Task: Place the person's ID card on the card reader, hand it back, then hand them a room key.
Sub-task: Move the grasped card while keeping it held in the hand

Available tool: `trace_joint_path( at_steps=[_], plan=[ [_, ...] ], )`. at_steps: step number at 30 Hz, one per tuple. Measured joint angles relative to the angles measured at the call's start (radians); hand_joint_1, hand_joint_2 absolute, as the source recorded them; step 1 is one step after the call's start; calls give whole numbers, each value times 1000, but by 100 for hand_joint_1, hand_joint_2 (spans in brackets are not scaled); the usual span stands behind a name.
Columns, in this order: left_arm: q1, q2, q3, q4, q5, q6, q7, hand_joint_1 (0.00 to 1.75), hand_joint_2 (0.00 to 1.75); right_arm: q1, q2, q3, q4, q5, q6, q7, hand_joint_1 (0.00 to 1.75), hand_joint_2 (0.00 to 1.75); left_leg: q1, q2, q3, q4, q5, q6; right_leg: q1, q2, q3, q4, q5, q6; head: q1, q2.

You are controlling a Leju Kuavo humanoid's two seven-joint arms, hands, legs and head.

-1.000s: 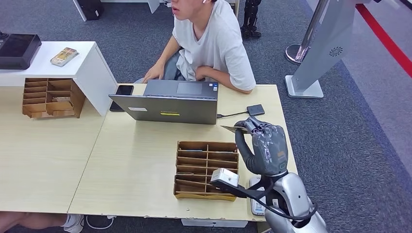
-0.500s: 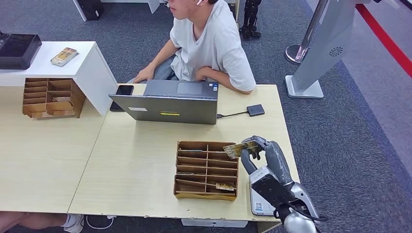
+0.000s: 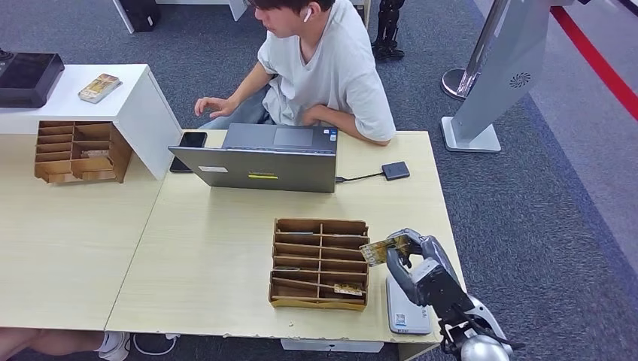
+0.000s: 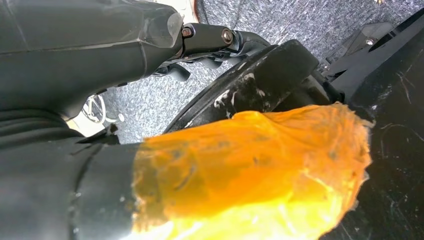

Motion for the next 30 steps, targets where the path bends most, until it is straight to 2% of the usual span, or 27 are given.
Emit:
trace_joint_path(
  at_steps=[12,30],
  plan=[
    [7,4,-14,0,3,0,0,0,0,43,-43,-19,56,-48,34,9,175,175,0,0,0,0,0,0,0,0,0,0,0,0,0,0],
    [15,7,-19,0,9,0,-1,0,0,83,-74,-25,106,-60,34,21,175,175,0,0,0,0,0,0,0,0,0,0,0,1,0,0]
  ],
)
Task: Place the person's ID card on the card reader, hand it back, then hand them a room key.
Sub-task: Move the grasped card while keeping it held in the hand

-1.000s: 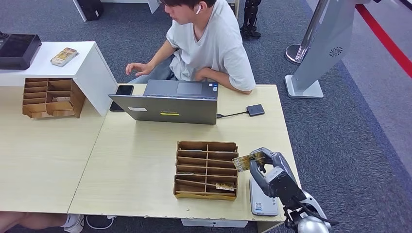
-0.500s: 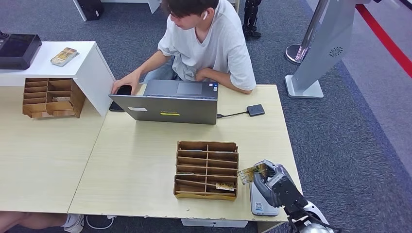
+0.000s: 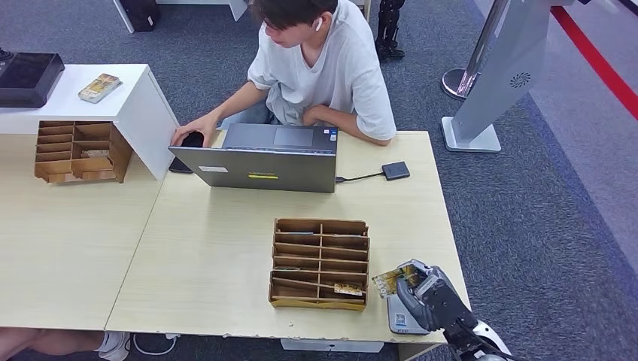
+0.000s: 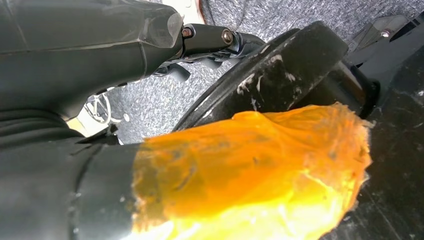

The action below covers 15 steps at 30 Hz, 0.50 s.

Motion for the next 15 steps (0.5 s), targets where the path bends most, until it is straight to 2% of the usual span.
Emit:
trace_joint_path(
  at_steps=[15],
  plan=[
    [0,1,-6,0,3,0,2,0,0,9,-9,24,51,132,-60,81,175,175,0,0,0,0,0,0,0,0,0,0,0,0,0,0]
  ],
)
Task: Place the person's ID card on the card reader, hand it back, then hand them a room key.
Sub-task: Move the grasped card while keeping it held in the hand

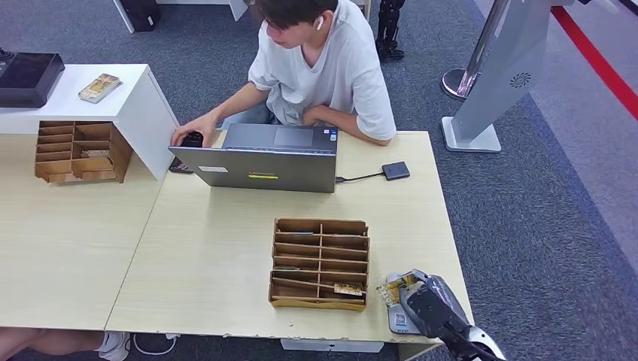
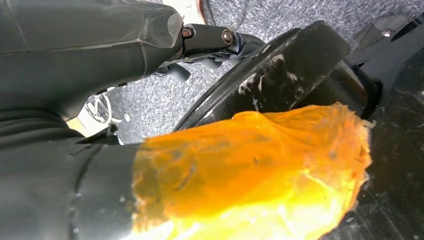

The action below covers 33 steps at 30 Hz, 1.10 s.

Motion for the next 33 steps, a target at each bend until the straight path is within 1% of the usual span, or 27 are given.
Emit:
trace_joint_path(
  at_steps=[3,11,19,33],
  plan=[
    [0,0,-3,0,0,0,1,0,0,-1,0,15,10,31,-15,13,175,175,0,0,0,0,0,0,0,0,0,0,0,0,0,0],
    [0,0,-8,0,0,0,2,0,0,-4,0,39,23,63,-32,31,175,175,0,0,0,0,0,0,0,0,0,0,0,0,0,0],
    [-1,0,-13,0,2,0,7,0,0,-6,4,54,30,116,-73,66,175,175,0,0,0,0,0,0,0,0,0,0,0,0,0,0],
    [-1,-1,-14,0,4,0,8,0,0,-7,6,54,30,121,-83,73,175,175,0,0,0,0,0,0,0,0,0,0,0,0,0,0]
  ],
)
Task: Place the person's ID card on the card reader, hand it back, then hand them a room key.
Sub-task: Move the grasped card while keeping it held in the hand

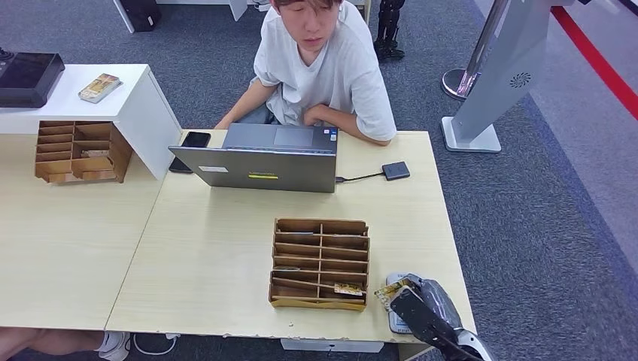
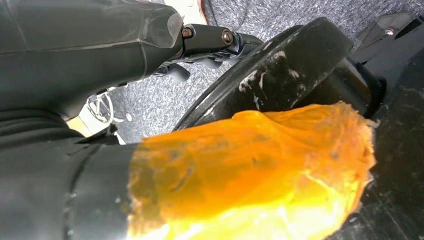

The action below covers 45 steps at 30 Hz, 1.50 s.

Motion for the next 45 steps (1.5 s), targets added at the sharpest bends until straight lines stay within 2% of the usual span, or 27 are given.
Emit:
trace_joint_path(
  at_steps=[25,45],
  plan=[
    [0,0,-1,0,9,0,0,0,0,25,0,-79,-31,-41,1,-15,175,175,0,0,0,0,0,0,0,0,0,0,0,0,0,0],
    [-2,-1,-20,0,23,0,2,0,0,29,17,-102,7,122,-34,94,175,175,0,0,0,0,0,0,0,0,0,0,0,0,0,0]
  ],
)
